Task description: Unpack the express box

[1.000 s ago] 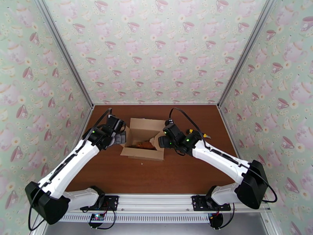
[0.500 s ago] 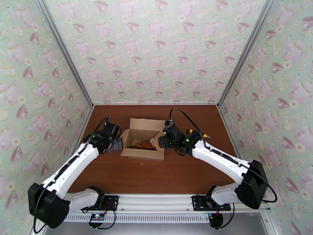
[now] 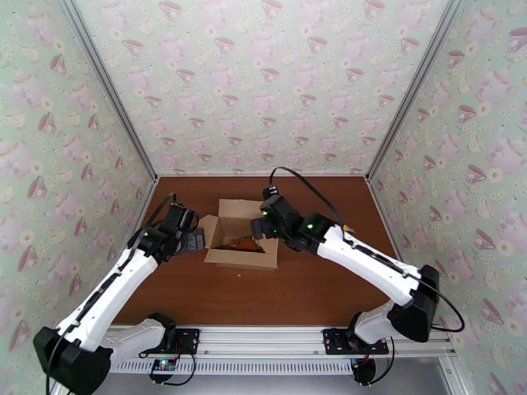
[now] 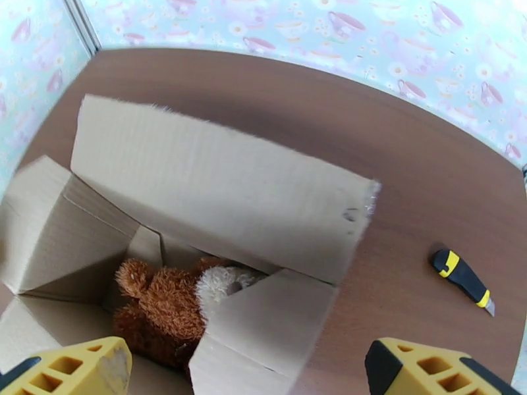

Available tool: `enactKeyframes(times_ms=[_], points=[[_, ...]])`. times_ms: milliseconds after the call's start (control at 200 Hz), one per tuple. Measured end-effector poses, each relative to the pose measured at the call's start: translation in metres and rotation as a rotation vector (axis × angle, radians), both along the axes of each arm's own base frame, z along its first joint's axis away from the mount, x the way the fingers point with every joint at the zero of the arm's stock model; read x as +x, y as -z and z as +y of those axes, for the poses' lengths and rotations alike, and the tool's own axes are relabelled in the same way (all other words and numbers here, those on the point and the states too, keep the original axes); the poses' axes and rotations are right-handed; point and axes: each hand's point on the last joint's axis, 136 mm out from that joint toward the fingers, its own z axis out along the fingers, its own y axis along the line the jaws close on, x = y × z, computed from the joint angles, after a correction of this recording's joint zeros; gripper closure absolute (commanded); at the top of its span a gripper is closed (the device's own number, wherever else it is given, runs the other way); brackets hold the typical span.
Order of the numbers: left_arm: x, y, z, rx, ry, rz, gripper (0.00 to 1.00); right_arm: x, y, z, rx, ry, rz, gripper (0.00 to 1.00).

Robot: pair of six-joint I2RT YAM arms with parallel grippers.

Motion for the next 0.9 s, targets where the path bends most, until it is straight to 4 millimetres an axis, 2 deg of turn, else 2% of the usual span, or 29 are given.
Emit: enactKeyframes(times_ms=[185, 311, 601, 902], points=[[0.003, -0.022, -0.016, -0.026, 0.051, -0.045, 0.00, 0.004, 0.044, 0.001, -0.200, 0.029, 0.038, 0.00], [0.004, -0.024, -0.026, -0.030, 0.080, -0.044, 0.00, 0.006, 0.061, -0.002, -0.299, 0.053, 0.046, 0.00], [0.012, -0.002, -0.048, -0.008, 0.134, 0.020, 0.00, 0.009, 0.070, -0.008, -0.395, 0.088, 0.031, 0.00], [0.017, 0.010, -0.050, 0.011, 0.129, 0.036, 0.00, 0.012, 0.070, -0.013, -0.425, 0.105, 0.014, 0.00]])
